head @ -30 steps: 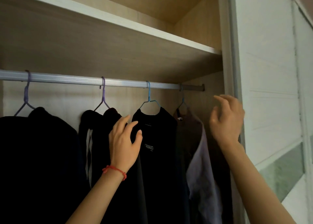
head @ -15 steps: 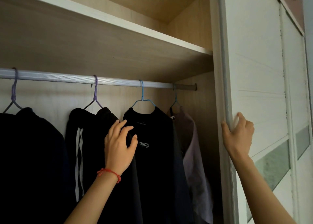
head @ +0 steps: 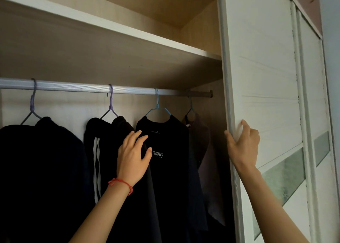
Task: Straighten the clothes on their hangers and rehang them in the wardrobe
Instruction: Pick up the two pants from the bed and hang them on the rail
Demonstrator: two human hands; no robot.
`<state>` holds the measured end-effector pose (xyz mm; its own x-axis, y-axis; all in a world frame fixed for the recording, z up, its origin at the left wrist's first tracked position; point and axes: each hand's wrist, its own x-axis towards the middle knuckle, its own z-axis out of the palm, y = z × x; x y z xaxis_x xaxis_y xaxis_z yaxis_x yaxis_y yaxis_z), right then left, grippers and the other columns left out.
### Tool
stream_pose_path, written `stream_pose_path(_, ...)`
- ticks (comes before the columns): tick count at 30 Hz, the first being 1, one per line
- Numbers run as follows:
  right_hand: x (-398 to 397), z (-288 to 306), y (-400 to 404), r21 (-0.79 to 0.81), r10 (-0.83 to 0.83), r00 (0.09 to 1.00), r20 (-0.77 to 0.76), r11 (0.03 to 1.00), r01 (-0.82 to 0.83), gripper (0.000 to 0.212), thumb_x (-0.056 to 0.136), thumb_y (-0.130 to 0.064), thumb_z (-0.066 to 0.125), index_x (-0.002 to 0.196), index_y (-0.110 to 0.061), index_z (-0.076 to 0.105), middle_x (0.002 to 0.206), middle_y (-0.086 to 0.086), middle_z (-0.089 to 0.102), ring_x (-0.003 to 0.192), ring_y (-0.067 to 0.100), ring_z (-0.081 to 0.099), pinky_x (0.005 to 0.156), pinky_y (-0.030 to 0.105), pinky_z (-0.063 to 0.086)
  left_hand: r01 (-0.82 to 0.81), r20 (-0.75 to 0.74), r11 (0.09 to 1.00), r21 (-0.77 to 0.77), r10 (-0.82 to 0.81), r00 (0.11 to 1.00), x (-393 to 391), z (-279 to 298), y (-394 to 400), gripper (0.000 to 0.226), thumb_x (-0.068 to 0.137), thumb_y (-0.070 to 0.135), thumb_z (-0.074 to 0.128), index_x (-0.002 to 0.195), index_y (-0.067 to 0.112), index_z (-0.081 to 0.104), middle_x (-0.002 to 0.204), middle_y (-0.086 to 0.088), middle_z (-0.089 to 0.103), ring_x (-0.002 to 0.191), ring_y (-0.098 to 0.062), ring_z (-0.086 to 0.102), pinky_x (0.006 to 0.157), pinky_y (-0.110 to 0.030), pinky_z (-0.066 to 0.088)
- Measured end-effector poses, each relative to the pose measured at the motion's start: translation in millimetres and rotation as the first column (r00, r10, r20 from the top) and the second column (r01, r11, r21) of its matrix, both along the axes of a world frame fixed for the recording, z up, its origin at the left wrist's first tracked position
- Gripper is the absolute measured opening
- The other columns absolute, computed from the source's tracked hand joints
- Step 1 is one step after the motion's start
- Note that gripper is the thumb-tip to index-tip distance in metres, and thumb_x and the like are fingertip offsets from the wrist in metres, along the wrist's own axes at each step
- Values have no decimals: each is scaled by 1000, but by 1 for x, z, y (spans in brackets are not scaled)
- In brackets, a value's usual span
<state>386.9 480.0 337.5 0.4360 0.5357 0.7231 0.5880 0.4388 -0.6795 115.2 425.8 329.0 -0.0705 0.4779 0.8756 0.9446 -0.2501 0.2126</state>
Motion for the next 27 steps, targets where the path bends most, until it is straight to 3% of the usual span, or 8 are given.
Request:
stream_pose_path(3, -18, -2, -19, 7, 4, 1000, 30, 1000, -4, 62, 90, -33, 55, 141, -11, 28, 132, 21, 40, 123, 34, 37, 97, 43, 40, 22, -13, 998, -60, -23, 1000, -3, -2, -14, 44, 88, 27, 55, 130, 14, 50, 145, -4, 40, 139, -22, 28, 109, -41, 31)
stream_pose_path(14, -87, -1, -112, -29, 160, 983, 92, 987, -158, 63, 92, -30, 53, 144, -11, 23, 134, 21, 36, 125, 34, 33, 100, 40, 36, 88, 2, 987, -136, -89, 996, 0, -29, -113, 45, 91, 32, 49, 134, 20, 45, 145, 3, 38, 140, -13, 24, 110, -32, 26)
stream_pose_path(18, -116, -2, -148, -51, 197, 976, 96, 980, -193, 62, 92, -31, 52, 144, -12, 23, 134, 19, 35, 125, 33, 33, 101, 40, 36, 106, -16, 990, -92, -108, 994, -6, -28, -161, 44, 91, 35, 46, 132, 21, 46, 143, 3, 41, 139, -14, 26, 109, -31, 27)
stream_pose_path(21, -139, -2, -173, -50, 228, 968, 105, 973, -223, 62, 91, -30, 53, 143, -13, 24, 133, 19, 35, 124, 32, 32, 99, 37, 35, 101, -57, 995, -11, -101, 993, -9, -25, -199, 54, 84, 45, 33, 126, 19, 53, 136, -1, 50, 135, -18, 35, 105, -33, 31)
stream_pose_path(27, -180, -6, -220, -18, 281, 948, 148, 959, -281, 62, 91, -30, 54, 142, -12, 25, 132, 19, 37, 123, 32, 32, 92, 31, 34, 53, -152, 981, 184, -25, 988, -31, -6, -270, 44, 85, 37, 41, 120, 16, 56, 129, -5, 56, 128, -19, 40, 100, -35, 36)
